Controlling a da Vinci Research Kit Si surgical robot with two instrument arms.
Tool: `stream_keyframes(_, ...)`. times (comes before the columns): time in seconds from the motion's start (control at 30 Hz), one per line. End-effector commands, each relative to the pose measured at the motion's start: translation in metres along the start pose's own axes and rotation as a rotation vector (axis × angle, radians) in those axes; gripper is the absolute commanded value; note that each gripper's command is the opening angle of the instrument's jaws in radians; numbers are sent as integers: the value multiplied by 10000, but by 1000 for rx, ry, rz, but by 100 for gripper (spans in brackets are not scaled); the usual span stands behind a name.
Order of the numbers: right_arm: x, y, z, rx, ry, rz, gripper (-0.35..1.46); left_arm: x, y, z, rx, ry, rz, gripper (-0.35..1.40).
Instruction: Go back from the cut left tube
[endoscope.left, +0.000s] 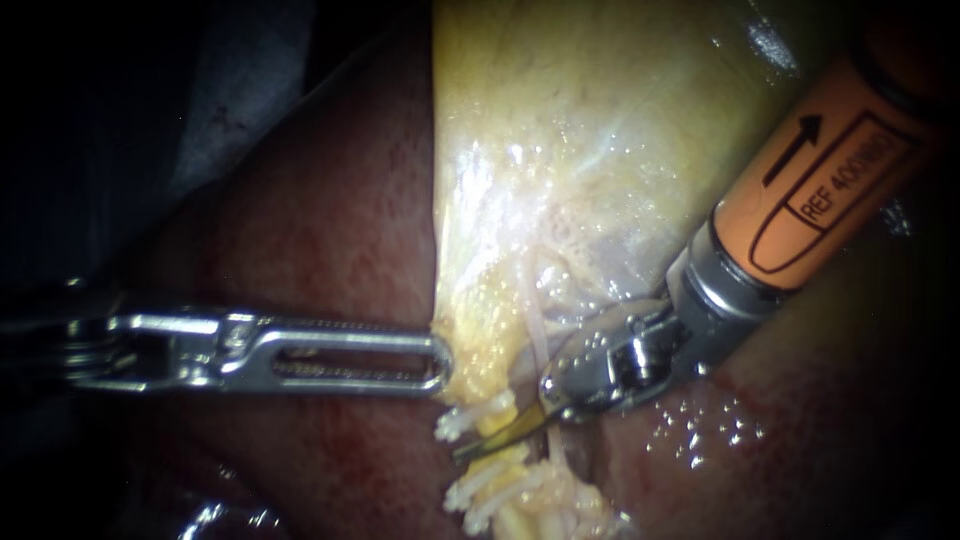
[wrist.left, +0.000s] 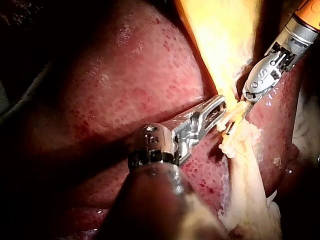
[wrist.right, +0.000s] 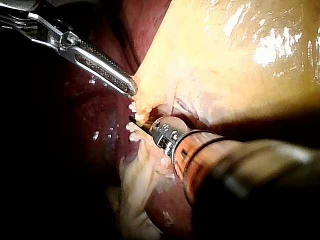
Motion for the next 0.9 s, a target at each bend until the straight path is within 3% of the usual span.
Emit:
stream_keyframes(0.03,0,0,0,0,0,0,-35,0,0,0,0,0,0,-35)
stream_keyframes(0.53,0,0,0,-16,7,-1,-35,1,0,0,1,2,0,-35)
stream_keyframes(0.63,0,0,0,-27,12,-1,-8,1,0,0,1,2,0,-35)
stream_keyframes(0.9,0,0,0,-35,16,-1,22,1,0,0,2,2,1,-35)
